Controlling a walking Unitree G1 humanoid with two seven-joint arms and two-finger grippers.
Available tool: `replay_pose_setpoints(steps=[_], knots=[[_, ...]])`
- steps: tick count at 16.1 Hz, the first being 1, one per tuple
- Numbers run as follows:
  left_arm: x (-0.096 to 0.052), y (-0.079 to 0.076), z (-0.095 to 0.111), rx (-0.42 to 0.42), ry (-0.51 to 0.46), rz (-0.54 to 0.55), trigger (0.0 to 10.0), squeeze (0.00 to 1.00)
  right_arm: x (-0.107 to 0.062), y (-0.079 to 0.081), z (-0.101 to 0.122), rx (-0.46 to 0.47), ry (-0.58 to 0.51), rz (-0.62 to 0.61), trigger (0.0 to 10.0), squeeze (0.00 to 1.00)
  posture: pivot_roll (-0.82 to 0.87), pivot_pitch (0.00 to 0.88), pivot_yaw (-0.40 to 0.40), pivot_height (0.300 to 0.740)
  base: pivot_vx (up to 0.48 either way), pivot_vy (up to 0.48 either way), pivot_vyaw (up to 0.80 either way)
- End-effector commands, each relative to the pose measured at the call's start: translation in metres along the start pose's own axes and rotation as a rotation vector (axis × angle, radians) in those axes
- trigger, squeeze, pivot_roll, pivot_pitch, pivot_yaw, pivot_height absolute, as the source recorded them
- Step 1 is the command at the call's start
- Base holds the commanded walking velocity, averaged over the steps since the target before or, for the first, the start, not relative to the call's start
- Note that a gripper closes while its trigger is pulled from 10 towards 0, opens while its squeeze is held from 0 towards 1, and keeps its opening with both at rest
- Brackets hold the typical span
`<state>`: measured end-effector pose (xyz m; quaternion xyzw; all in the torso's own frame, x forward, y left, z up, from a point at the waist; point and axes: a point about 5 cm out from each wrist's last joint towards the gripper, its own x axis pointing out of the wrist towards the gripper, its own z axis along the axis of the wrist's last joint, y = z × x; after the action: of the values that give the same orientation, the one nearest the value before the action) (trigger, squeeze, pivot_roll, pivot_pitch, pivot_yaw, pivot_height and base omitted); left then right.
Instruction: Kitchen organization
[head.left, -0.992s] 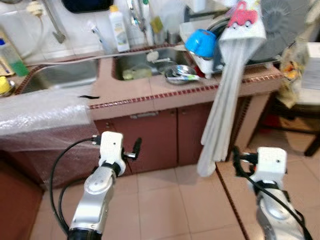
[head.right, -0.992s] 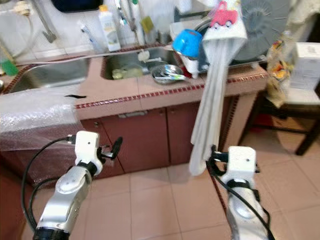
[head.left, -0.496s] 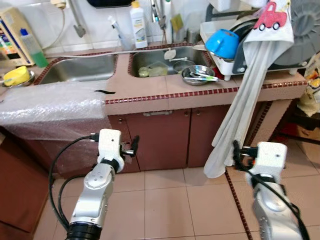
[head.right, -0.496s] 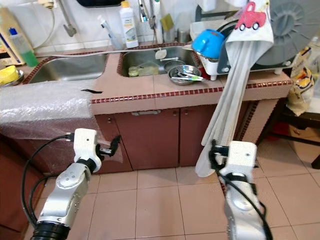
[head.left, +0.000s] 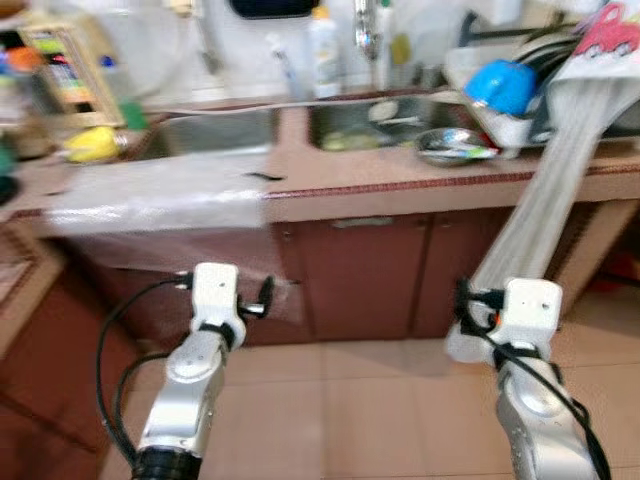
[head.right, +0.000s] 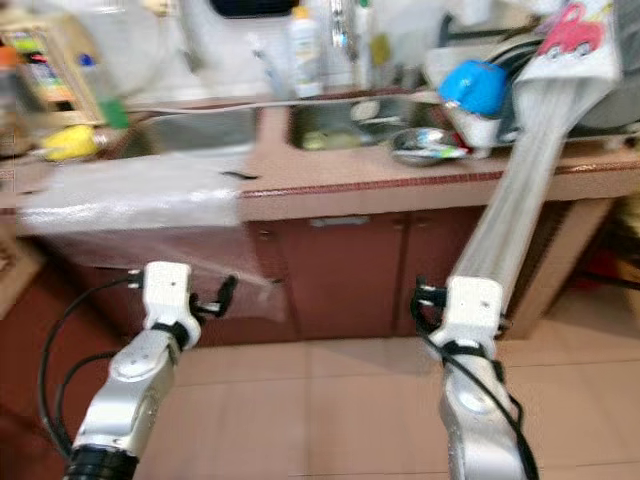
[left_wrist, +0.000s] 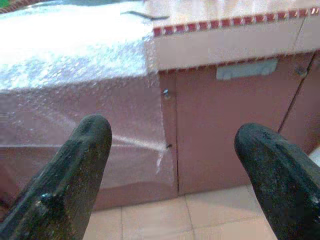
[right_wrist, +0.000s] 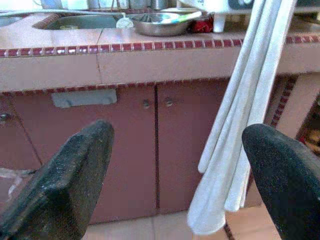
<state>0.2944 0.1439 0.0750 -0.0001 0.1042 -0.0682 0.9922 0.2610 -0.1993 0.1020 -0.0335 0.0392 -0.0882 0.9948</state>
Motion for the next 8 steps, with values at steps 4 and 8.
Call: replay_pose_setpoints(steps=[4, 8], knots=[[0.003, 0.0063, 0.0103, 0.025, -0.019, 0.002, 10.0, 0.0, -0.0012, 0.0075, 0.001, 0.018, -0.011, 0.0, 10.0, 0.0, -0.01, 0.0, 0.119, 0.74, 0.0, 0.47, 0.0], [0.0035, 0.0055, 0.012, 0.023, -0.022, 0.005, 10.0, 0.0, -0.001, 0.007, -0.0003, 0.019, -0.01, 0.0, 10.0, 0.0, 0.0, 0.0, 0.112, 0.74, 0.0, 0.469, 0.0]])
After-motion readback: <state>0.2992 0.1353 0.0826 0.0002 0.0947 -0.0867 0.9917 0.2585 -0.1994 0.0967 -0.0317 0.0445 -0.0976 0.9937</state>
